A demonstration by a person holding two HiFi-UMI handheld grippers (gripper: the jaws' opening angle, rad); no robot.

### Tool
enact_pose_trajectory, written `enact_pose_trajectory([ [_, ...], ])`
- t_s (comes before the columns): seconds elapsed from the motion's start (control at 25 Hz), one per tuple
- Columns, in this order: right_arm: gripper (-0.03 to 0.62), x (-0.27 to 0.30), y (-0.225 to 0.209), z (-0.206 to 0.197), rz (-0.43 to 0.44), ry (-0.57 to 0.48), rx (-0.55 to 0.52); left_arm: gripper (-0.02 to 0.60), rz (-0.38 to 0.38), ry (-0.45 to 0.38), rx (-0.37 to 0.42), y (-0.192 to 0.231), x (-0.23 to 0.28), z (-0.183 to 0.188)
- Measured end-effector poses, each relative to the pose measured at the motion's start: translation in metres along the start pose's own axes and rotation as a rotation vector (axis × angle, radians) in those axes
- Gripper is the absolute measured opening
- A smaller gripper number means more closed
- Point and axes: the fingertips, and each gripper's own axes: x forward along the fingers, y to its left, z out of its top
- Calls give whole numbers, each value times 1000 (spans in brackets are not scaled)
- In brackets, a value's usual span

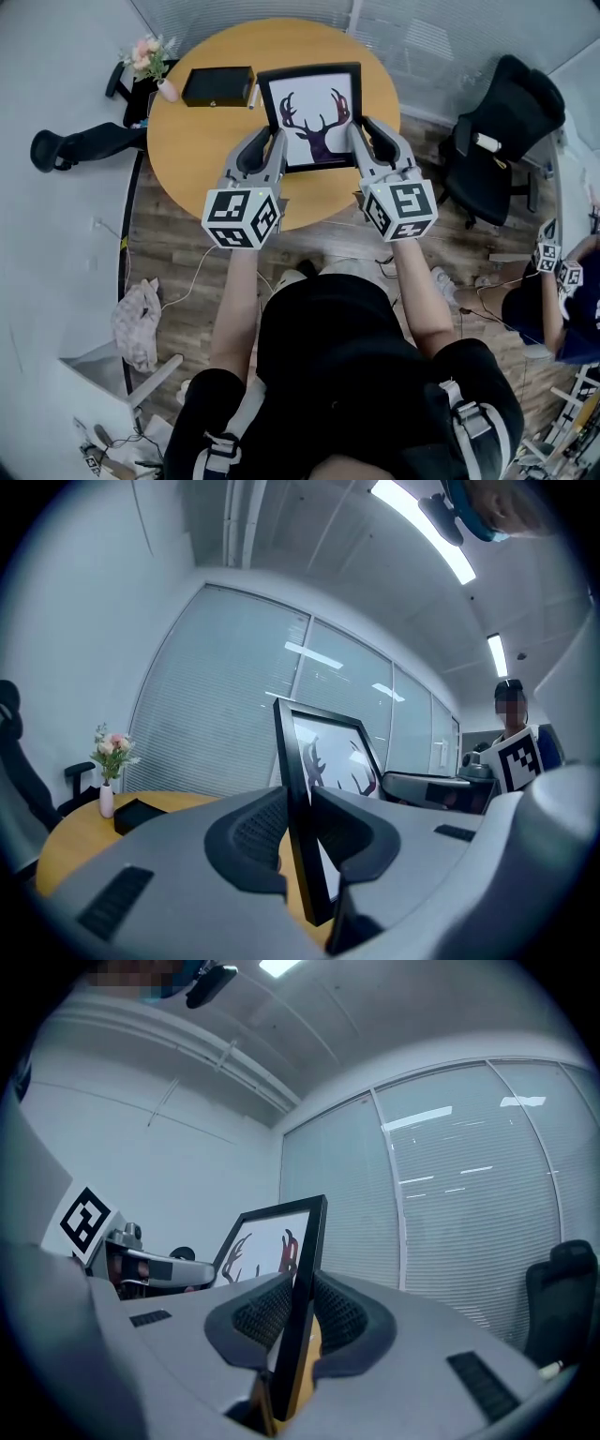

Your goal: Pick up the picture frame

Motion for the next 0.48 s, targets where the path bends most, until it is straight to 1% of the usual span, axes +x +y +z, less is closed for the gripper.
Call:
enact_pose_trajectory([
  [0.24, 84, -15, -11, 2, -1, -2, 14, 91, -12, -1, -5, -18, 1, -1],
  [0.48, 84, -20, -11, 0, 6, 4, 6, 91, -12, 10, -14, -23, -1, -5],
])
